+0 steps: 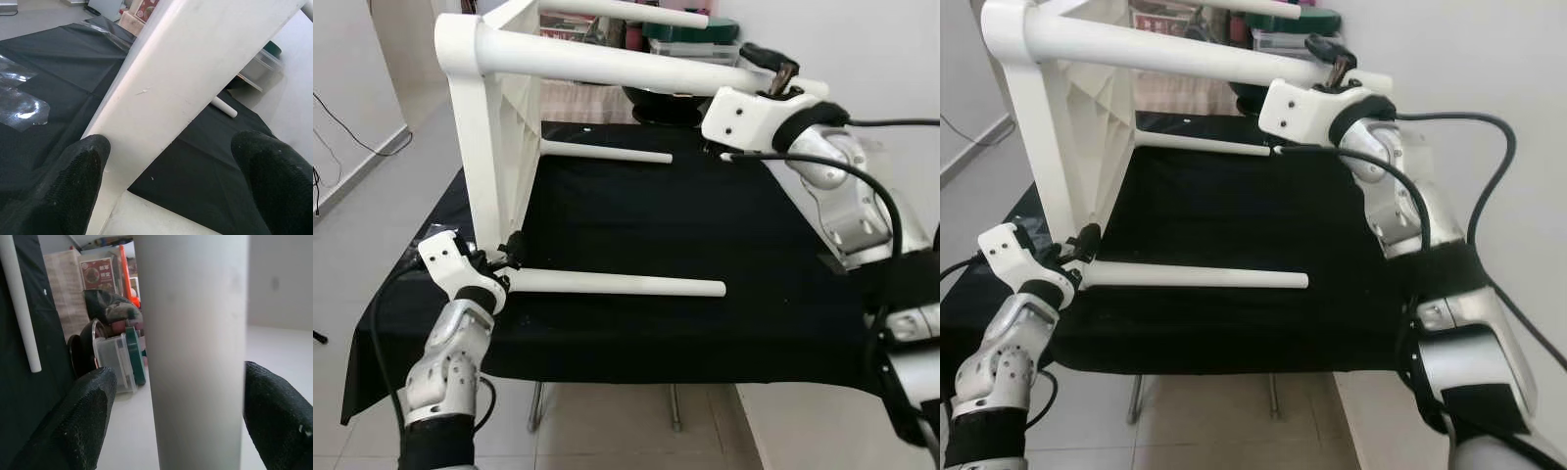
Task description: Building children table
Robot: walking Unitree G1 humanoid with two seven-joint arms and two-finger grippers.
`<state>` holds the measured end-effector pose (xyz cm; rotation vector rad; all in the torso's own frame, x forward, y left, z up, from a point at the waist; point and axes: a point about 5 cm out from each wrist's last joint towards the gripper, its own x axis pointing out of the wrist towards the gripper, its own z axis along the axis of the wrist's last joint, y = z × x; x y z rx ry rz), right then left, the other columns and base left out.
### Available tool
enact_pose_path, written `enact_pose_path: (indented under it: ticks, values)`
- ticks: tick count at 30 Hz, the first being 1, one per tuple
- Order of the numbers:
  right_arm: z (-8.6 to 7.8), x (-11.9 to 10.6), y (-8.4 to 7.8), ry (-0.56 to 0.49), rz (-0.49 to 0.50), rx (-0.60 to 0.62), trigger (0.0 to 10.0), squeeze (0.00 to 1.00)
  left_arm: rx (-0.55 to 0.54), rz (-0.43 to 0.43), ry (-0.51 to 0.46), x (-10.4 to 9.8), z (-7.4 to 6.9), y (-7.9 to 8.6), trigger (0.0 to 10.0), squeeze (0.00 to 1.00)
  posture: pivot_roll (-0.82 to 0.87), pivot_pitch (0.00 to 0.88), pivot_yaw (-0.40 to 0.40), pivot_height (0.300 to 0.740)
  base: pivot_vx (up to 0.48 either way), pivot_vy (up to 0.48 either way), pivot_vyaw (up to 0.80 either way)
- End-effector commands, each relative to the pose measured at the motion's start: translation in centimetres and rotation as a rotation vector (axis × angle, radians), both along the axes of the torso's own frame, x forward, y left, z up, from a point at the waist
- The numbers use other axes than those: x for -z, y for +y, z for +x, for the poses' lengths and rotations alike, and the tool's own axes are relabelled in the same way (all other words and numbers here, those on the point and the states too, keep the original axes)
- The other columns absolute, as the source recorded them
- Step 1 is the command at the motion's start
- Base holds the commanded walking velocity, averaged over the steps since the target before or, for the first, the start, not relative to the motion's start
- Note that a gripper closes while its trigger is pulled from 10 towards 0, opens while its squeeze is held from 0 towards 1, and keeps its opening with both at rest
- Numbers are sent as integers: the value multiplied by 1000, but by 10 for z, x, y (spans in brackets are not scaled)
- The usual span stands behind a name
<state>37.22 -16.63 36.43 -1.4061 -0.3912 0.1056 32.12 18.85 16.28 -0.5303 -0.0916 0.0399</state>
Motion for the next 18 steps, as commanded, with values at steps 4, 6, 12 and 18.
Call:
enact_pose_path:
  ticks: [4, 6, 12, 18]
  values:
    - [1, -4, 6, 9, -28, -15, 0, 0, 39, 15, -19, -5, 3, -12, 10000, 0, -12, 41, -81, 740, 0, 0, 0]
    - [1, -5, 7, 17, -34, -23, 0, 0, 39, 16, -21, -5, 3, -12, 10000, 0, -12, 43, -81, 740, 0, 0, 0]
    - [3, -6, 9, 23, -36, -30, 0, 0, 18, 23, -28, -8, 3, -9, 10000, 0, -13, 45, -78, 740, 0, 0, 0]
    - [4, -4, 8, 29, -32, -31, 0, 0, 10, -12, -49, -16, 7, -10, 10000, 0, -13, 45, -77, 740, 0, 0, 0]
